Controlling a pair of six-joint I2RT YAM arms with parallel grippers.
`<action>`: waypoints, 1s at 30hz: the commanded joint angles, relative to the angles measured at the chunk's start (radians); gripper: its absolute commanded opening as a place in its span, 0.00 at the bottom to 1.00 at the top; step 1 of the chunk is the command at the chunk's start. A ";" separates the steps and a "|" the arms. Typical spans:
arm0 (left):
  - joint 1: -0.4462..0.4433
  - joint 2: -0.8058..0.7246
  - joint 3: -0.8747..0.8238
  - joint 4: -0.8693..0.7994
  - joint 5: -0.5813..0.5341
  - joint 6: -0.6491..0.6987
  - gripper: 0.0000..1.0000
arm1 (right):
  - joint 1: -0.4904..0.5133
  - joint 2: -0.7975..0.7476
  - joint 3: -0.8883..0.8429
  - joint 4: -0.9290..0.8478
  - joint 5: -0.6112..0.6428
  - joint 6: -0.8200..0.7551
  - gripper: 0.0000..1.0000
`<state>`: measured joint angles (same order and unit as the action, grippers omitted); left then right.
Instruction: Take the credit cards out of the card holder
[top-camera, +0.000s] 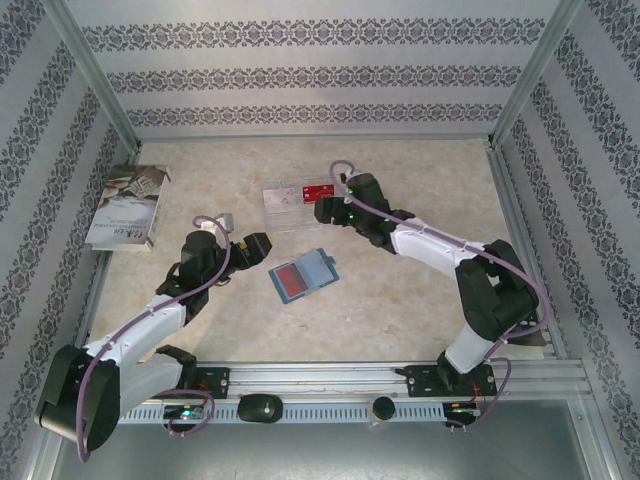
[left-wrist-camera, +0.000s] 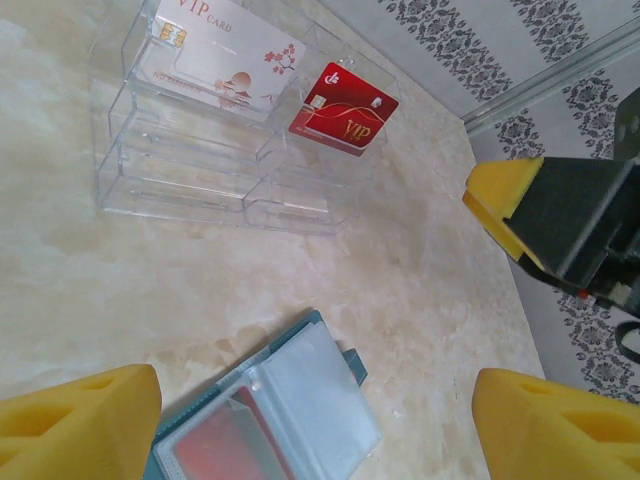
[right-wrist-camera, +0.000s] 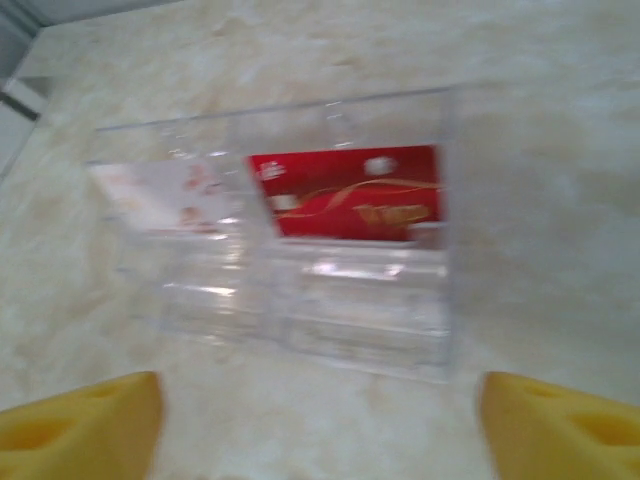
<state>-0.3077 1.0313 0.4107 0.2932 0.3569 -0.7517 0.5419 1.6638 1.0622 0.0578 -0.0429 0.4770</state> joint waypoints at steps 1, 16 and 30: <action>0.003 -0.015 0.018 -0.047 -0.017 0.030 0.81 | 0.069 0.002 0.011 -0.032 -0.079 -0.021 0.89; 0.052 -0.112 0.027 -0.209 -0.060 0.080 0.81 | 0.357 0.240 0.214 -0.479 0.070 -0.243 0.52; 0.091 -0.124 0.011 -0.198 -0.017 0.070 0.81 | 0.427 0.317 0.301 -0.534 0.171 -0.318 0.39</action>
<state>-0.2276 0.9062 0.4110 0.0967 0.3214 -0.6910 0.9604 1.9491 1.3376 -0.4316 0.0841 0.1818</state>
